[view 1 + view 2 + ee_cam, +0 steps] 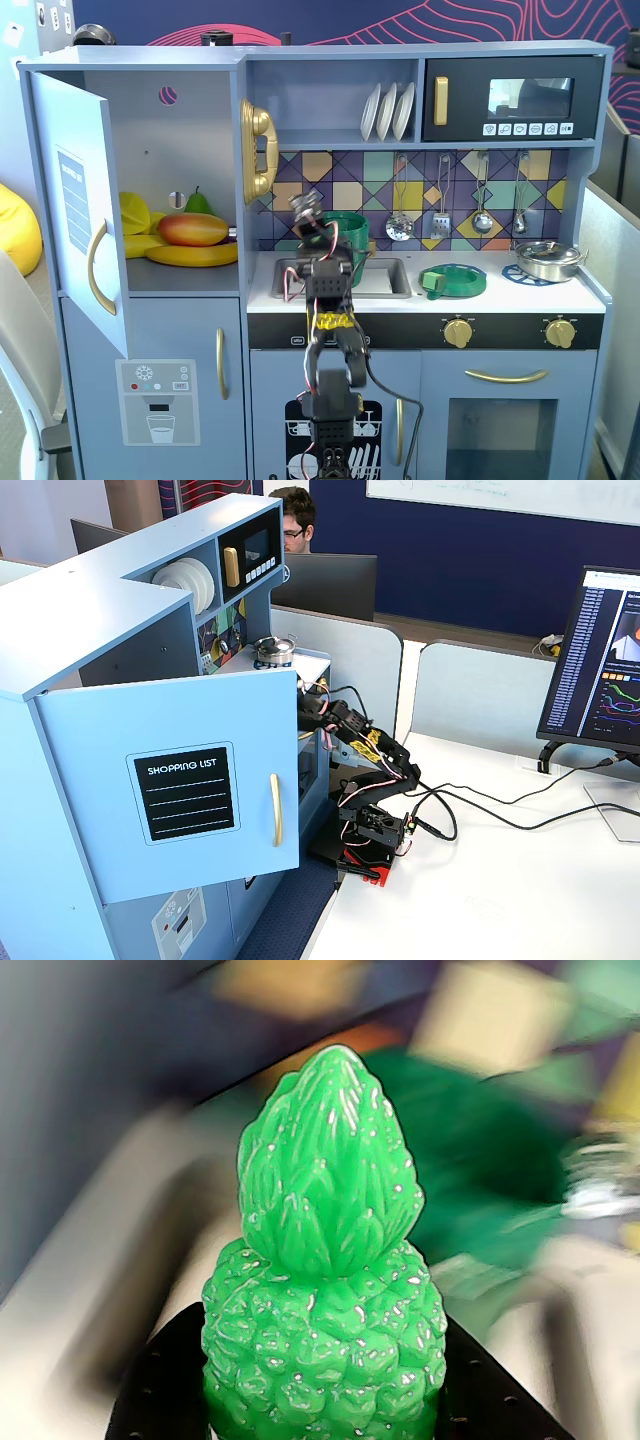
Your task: Pick up the green pineapple from the left cabinet and place it in the green recipient
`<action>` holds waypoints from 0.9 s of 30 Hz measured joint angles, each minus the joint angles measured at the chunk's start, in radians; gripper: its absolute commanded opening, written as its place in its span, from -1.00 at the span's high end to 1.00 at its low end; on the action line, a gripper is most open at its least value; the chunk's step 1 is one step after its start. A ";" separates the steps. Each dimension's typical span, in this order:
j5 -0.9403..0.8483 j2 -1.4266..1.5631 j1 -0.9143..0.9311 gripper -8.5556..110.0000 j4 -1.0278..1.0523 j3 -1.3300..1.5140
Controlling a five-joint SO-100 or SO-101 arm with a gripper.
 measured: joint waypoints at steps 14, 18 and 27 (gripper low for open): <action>0.138 -0.675 0.100 0.84 -0.268 -0.535; 0.141 -0.732 0.107 0.52 -0.268 -0.572; 0.285 -0.738 0.107 -0.12 -0.293 -0.580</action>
